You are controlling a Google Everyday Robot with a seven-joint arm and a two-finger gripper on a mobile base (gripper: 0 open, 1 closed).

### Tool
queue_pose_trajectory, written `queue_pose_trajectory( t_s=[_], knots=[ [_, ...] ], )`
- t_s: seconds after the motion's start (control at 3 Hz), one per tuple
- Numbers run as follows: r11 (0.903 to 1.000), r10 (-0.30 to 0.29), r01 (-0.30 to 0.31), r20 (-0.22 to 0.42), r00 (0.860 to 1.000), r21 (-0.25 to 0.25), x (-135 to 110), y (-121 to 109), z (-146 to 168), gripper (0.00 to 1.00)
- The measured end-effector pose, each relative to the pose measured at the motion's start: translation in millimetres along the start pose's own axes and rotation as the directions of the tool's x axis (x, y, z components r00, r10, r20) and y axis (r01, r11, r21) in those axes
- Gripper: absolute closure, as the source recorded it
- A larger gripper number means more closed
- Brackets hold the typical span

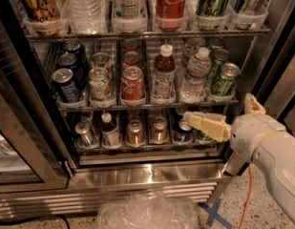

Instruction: Pick water bottle from middle shelf of fridge

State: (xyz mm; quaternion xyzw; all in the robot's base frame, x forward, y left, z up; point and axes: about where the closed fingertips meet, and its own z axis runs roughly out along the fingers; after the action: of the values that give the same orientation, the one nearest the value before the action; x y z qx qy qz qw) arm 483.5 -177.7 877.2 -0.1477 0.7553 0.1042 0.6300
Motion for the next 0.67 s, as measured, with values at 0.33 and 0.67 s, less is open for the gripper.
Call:
queue_pose_trajectory(
  t_s=[0.33, 0.67],
  knots=[
    [0.9998, 0.009, -0.009, -0.014, 1.0, 0.019, 4.3, -3.1, 2.3, 0.0],
    [0.9995, 0.024, -0.023, -0.005, 1.0, 0.021, 2.3, -3.8, 2.2, 0.0]
  ],
)
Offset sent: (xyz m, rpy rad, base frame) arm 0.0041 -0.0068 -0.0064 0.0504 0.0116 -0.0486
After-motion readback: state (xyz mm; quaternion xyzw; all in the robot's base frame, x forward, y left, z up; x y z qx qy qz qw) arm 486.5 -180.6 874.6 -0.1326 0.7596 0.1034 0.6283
